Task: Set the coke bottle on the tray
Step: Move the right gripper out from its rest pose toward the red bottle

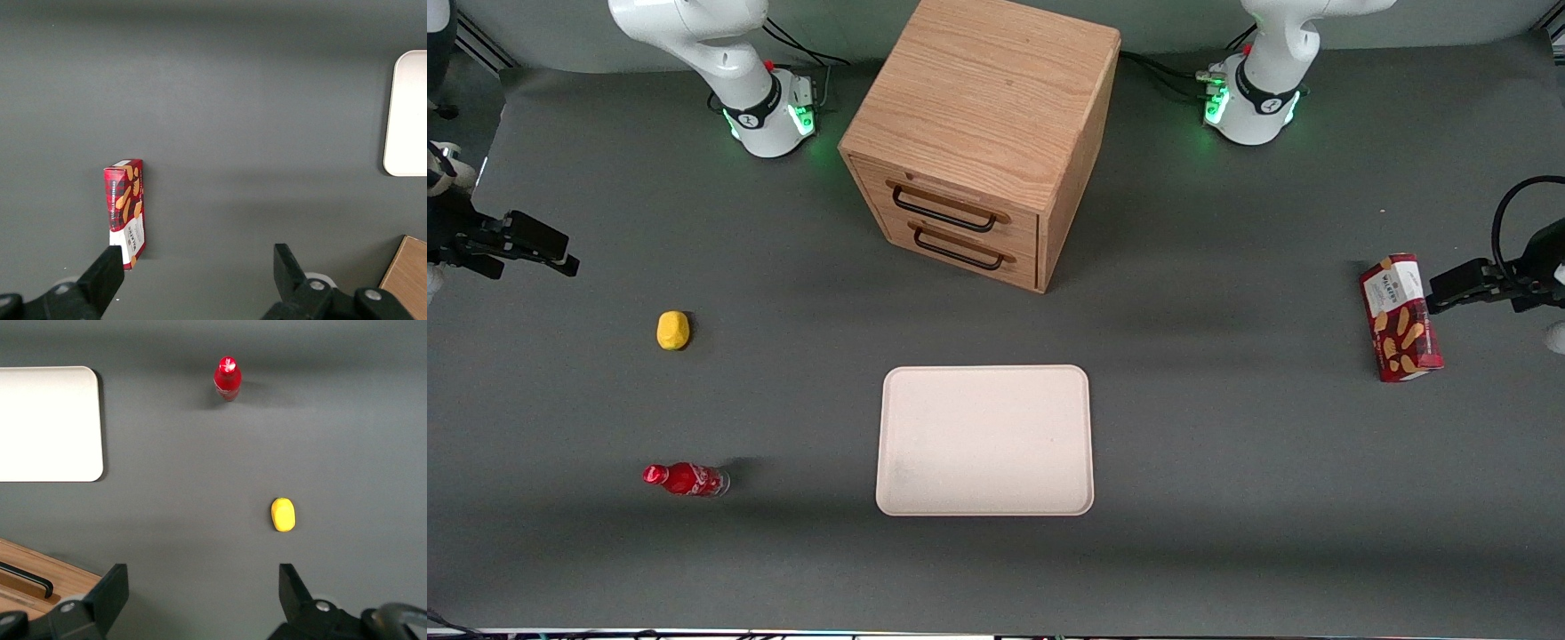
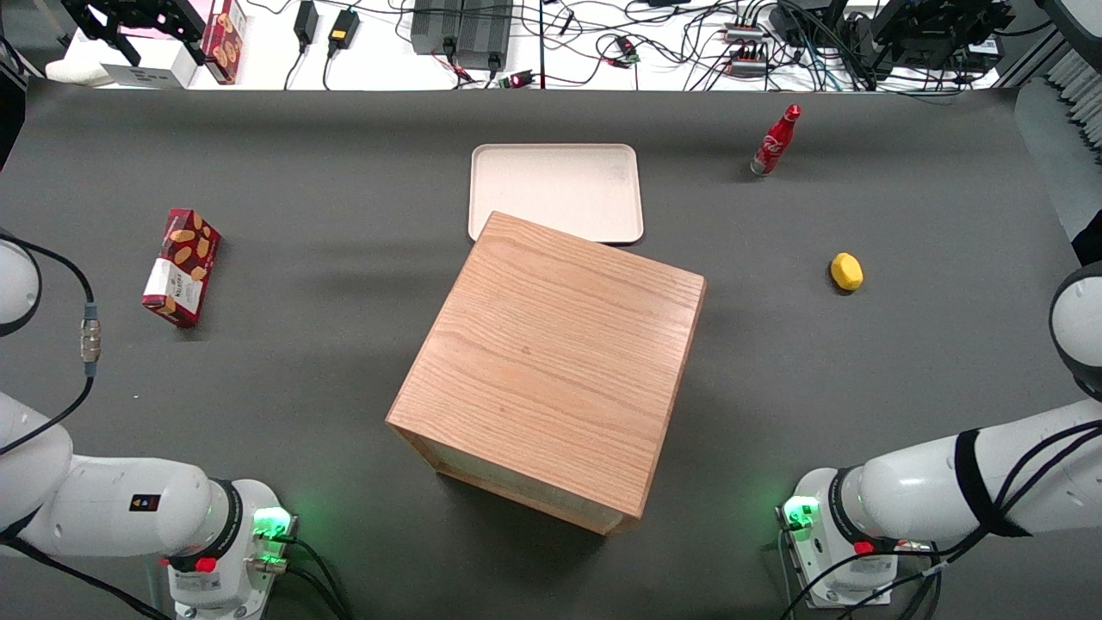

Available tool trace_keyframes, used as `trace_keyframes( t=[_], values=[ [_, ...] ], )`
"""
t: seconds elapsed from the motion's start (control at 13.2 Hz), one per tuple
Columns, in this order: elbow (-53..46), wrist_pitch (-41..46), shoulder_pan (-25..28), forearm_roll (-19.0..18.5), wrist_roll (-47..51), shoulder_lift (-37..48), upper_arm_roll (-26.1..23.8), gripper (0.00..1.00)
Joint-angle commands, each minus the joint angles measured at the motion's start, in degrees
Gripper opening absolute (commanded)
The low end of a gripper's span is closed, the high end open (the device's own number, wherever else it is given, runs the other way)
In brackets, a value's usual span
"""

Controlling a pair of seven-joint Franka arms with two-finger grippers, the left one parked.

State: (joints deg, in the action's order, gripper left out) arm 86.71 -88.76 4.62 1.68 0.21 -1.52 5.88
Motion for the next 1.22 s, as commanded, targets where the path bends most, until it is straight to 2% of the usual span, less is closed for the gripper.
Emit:
trace_keyframes(
  t=[0.0, 0.46, 0.99, 1.14],
  values=[
    [0.22, -0.36, 0.74, -0.97, -1.18, 0.29, 0.54, 1.0],
    [0.22, -0.27, 0.74, -0.97, -4.34, 0.29, 0.45, 1.0],
    [-0.3, 0.08, 0.74, -1.06, -3.64, 0.12, 0.27, 1.0],
    [-8.08, 0.08, 0.57, -0.89, -3.99, -5.73, 0.71, 1.0]
  ],
)
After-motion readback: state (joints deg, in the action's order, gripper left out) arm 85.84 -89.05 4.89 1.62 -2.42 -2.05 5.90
